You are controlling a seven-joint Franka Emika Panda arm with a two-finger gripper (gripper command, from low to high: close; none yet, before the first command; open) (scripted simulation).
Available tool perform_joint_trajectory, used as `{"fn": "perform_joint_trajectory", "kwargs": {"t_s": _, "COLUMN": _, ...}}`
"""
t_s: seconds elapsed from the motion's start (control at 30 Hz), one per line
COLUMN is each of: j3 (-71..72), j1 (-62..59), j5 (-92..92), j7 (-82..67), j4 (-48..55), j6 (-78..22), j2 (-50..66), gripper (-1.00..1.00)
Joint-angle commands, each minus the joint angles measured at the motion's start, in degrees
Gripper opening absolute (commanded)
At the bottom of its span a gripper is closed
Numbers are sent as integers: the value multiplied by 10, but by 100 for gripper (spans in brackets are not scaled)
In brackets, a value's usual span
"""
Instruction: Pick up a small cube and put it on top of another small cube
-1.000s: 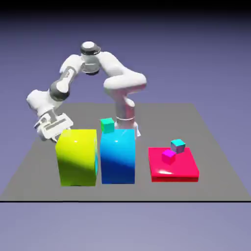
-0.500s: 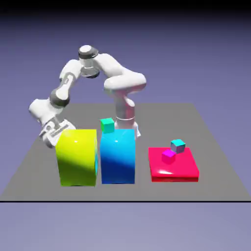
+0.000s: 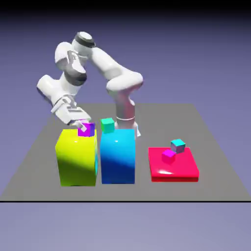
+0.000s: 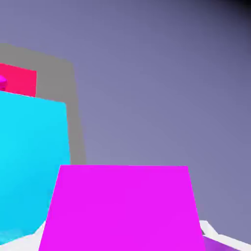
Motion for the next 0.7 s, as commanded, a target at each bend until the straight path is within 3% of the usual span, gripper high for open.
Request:
{"fn": "perform_joint_trajectory", "kwargs": {"t_s": 0.0, "j3": 11, "j1": 21, "j5": 20, "j7": 3, "j4": -16, "j6": 15, "j2": 11, "gripper": -100}}
{"fn": "perform_joint_trajectory", "kwargs": {"t_s": 0.43, "j3": 133, "j1": 283, "j5": 248, "j7": 67, "j4": -235, "j6": 190, "j2": 151, "gripper": -100}}
{"fn": "perform_joint_trajectory", "kwargs": {"t_s": 0.67, "j3": 47, "j1": 389, "j5": 254, "j7": 52, "j4": -232, "j6": 253, "j2": 143, "gripper": -100}}
